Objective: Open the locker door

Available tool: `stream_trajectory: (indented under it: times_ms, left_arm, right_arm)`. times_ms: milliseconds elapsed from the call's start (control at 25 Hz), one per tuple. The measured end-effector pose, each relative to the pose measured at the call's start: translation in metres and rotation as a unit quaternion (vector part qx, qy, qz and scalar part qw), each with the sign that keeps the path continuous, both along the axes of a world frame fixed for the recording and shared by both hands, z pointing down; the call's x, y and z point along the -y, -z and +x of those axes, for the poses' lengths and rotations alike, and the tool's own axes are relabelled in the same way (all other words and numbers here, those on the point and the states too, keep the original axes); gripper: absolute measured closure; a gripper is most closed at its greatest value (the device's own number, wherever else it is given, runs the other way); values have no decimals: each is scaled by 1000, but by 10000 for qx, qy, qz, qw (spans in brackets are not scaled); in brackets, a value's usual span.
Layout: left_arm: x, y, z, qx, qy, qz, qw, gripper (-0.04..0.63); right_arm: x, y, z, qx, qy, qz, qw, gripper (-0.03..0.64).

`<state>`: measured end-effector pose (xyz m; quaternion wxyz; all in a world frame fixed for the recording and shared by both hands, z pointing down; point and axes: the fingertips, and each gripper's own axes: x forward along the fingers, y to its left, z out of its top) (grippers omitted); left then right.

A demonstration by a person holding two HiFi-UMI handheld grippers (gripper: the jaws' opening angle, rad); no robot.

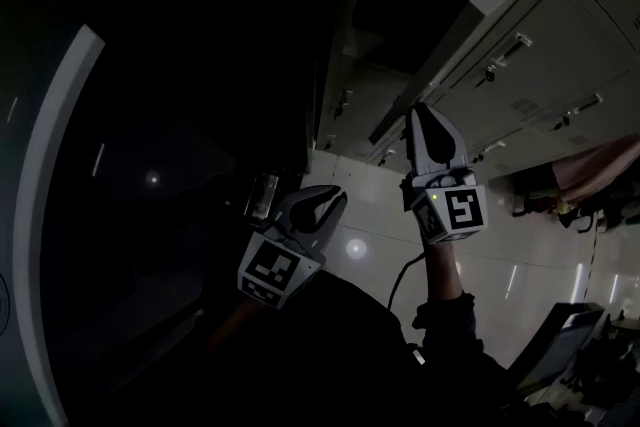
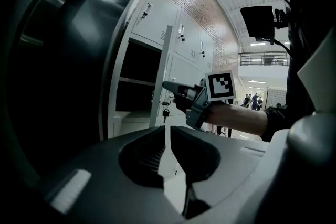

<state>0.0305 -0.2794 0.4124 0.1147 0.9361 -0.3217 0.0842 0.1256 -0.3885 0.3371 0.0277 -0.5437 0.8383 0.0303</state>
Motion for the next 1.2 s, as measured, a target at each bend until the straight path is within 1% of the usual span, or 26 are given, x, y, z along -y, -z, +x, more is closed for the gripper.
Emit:
stream_trajectory:
  times_ms: [40,160,240,400,560,680,840,1040,1120,1200]
  left_arm:
    - [-18,-4,4,26,26,8,10000,546]
    - [-83,-10,16,126,71,125,9998,546]
    - [-131,-10,23,127,116,202,9996,546]
    - [-223,-12,28,78,241,111,9996,546]
    - [-286,-6,28,116,317,112,9994,546]
    - [-316,1,25,110,311,178,9993,546]
    - [-348,6,20,140,206,197,9995,546]
    - [-378,13,11,158,-12,232,9996,546]
    - [-386,17,4,163,-32,288,9994,546]
    - [-391,19,-3,149,-17,326,9994,546]
  right_arm:
    - [-16,-3,10,-52,-23,6,10000,617]
    - [-68,-10,32,-363,70,51,9993,617]
    - [-108,-17,46,-482,91,65,9988,617]
    - [-198,-33,59,-454,36,-114,9989,617]
    - [-291,-42,56,-240,-50,-309,9992,617]
    - [-353,-47,46,-124,-64,-411,9991,617]
    - [-416,-45,28,-27,-78,-518,9986,617]
    - [-471,-39,13,-165,-281,-577,9978,617]
    - [-489,-41,10,-253,-342,-627,9971,617]
    - [-502,-46,10,-241,-391,-719,9964,617]
